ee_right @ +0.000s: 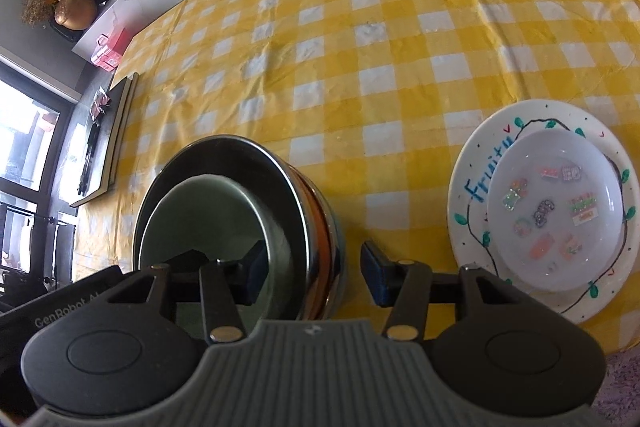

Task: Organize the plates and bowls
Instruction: 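Move both grippers to the nested bowl stack and close on its rim, then lift the bowl stack and lower it onto the stacked plates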

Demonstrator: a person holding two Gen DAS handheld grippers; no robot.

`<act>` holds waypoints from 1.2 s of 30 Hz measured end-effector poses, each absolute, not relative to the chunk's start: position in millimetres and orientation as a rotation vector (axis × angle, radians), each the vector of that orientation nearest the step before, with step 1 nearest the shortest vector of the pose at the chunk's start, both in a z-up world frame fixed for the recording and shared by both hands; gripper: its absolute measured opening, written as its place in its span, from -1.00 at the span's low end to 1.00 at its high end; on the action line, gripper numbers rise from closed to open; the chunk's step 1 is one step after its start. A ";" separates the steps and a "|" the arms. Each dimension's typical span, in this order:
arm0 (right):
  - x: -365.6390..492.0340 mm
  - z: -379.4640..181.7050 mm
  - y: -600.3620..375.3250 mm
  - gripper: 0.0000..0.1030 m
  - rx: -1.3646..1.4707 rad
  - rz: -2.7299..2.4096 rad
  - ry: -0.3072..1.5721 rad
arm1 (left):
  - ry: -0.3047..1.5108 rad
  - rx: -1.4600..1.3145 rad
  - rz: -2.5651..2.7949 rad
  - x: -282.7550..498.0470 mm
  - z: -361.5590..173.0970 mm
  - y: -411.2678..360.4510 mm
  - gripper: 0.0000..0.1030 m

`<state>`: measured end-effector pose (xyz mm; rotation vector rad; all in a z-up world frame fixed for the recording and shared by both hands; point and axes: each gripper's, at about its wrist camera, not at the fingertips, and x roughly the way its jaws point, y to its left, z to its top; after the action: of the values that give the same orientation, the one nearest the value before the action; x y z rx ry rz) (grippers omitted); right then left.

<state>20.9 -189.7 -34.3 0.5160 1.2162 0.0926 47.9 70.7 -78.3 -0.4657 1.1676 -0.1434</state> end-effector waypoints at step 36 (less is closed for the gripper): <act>6.6 -20.3 -223.2 -0.27 0.629 0.093 1.183 | 1.134 -0.372 -0.157 39.5 -50.0 33.5 -0.30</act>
<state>6.6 -223.2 -20.3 0.6286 1.1830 0.0935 39.5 33.5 -50.0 -0.3724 1.1342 -0.1573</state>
